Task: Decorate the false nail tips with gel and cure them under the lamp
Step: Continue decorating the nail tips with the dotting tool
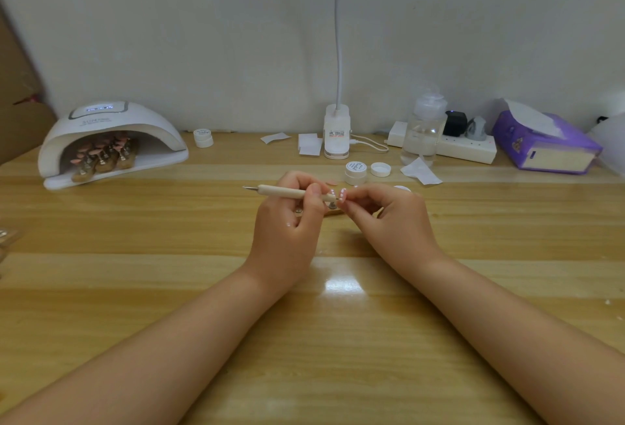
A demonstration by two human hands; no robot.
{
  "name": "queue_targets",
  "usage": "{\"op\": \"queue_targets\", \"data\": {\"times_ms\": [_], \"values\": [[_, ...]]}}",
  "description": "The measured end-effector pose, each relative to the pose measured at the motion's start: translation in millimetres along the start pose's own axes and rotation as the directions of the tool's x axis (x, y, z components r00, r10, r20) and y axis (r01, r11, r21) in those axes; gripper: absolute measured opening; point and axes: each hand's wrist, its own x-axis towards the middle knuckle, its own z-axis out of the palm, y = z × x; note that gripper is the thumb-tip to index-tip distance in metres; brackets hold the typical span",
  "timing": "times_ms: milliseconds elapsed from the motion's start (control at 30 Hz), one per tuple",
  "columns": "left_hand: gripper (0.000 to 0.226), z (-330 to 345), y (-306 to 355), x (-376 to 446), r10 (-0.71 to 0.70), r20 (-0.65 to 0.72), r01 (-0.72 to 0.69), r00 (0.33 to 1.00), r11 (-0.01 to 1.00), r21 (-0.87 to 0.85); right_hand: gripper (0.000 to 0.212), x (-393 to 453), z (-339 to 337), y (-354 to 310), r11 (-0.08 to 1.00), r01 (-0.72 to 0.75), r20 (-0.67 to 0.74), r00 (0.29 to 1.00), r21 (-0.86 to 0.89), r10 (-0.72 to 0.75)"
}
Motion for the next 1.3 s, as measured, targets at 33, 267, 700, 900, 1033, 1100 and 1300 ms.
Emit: {"op": "queue_targets", "data": {"times_ms": [33,267,700,900,1033,1100,1300], "values": [[0.015,-0.2,-0.4,0.1,-0.002,-0.002,0.002,1.0,1.0,0.0,0.005,-0.1,-0.2,-0.2,1.0,-0.001,-0.001,1.0,0.0,0.001],[0.014,0.6,0.0,0.7,0.016,-0.001,-0.016,1.0,1.0,0.0,0.006,-0.2,-0.6,-1.2,1.0,-0.008,-0.001,1.0,-0.015,0.008],[0.017,0.0,0.7,0.3,0.018,-0.006,-0.018,1.0,1.0,0.001,0.006,0.2,-0.5,-0.4,1.0,-0.002,-0.007,1.0,-0.012,0.002],[0.019,-0.2,0.3,0.3,0.013,-0.01,-0.013,1.0,1.0,0.003,0.006,0.3,0.4,1.4,1.0,-0.004,0.0,1.0,-0.003,0.004],[0.018,-0.3,1.1,-0.1,0.01,-0.01,-0.01,1.0,1.0,0.0,0.006,0.0,0.4,1.0,1.0,-0.001,0.001,1.0,-0.008,0.001],[0.018,-0.5,1.2,-0.1,0.012,-0.011,-0.012,1.0,1.0,0.003,0.006,0.0,0.5,0.8,1.0,0.0,0.004,1.0,-0.006,0.0],[0.018,-0.8,1.6,-0.5,0.008,0.004,-0.008,1.0,1.0,0.001,0.007,-0.1,-0.4,1.0,1.0,-0.012,0.007,1.0,-0.002,0.012]]}}
